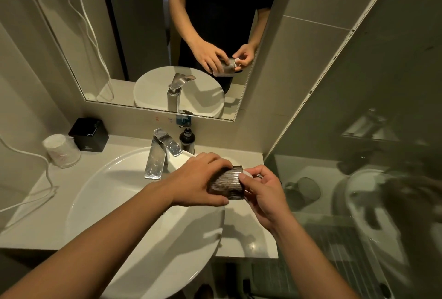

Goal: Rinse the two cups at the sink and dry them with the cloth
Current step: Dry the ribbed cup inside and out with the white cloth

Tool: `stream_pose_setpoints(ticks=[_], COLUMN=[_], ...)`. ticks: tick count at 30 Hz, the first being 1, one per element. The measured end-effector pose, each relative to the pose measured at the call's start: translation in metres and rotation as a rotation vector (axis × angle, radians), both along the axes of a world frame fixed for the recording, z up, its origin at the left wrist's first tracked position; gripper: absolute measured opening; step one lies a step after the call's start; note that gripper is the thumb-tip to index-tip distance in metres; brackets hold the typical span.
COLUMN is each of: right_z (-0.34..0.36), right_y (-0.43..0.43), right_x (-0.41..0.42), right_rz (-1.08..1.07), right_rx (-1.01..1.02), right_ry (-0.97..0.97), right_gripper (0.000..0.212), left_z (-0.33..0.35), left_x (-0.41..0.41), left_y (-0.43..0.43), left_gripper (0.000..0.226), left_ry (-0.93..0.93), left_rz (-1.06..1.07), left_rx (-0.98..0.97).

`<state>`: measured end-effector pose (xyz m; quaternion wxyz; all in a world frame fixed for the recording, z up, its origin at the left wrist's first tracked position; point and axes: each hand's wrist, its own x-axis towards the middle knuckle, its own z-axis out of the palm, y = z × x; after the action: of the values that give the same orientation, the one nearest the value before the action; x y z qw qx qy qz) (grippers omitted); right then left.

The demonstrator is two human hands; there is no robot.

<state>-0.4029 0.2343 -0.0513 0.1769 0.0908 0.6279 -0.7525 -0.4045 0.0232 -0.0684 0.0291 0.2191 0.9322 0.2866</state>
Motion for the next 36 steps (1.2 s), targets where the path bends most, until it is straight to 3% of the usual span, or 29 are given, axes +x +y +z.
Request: stream_pose_setpoints(ticks=[5, 13, 16, 19, 25, 36], right_z=[-0.005, 0.001, 0.002, 0.001, -0.002, 0.004], right_y=[-0.002, 0.008, 0.012, 0.011, 0.0, 0.013], right_x=[0.003, 0.004, 0.004, 0.003, 0.002, 0.0], right_rz=[-0.005, 0.166, 0.186, 0.124, 0.014, 0.242], right_rx=[-0.009, -0.028, -0.071, -0.116, -0.117, -0.062], right_ry=[-0.031, 0.023, 0.004, -0.029, -0.059, 0.029], right_gripper=[0.007, 0.019, 0.02, 0.02, 0.018, 0.014], left_z=[0.0, 0.006, 0.005, 0.003, 0.003, 0.012], left_x=[-0.003, -0.007, -0.007, -0.007, -0.007, -0.011], left_y=[0.003, -0.01, -0.011, -0.007, 0.007, -0.001], left_gripper=[0.072, 0.07, 0.059, 0.048, 0.077, 0.067], left_ry=[0.013, -0.203, -0.354, -0.265, 0.003, -0.3], left_rz=[0.002, -0.015, 0.002, -0.026, -0.032, 0.022], left_rx=[-0.021, 0.035, 0.12, 0.093, -0.083, 0.096])
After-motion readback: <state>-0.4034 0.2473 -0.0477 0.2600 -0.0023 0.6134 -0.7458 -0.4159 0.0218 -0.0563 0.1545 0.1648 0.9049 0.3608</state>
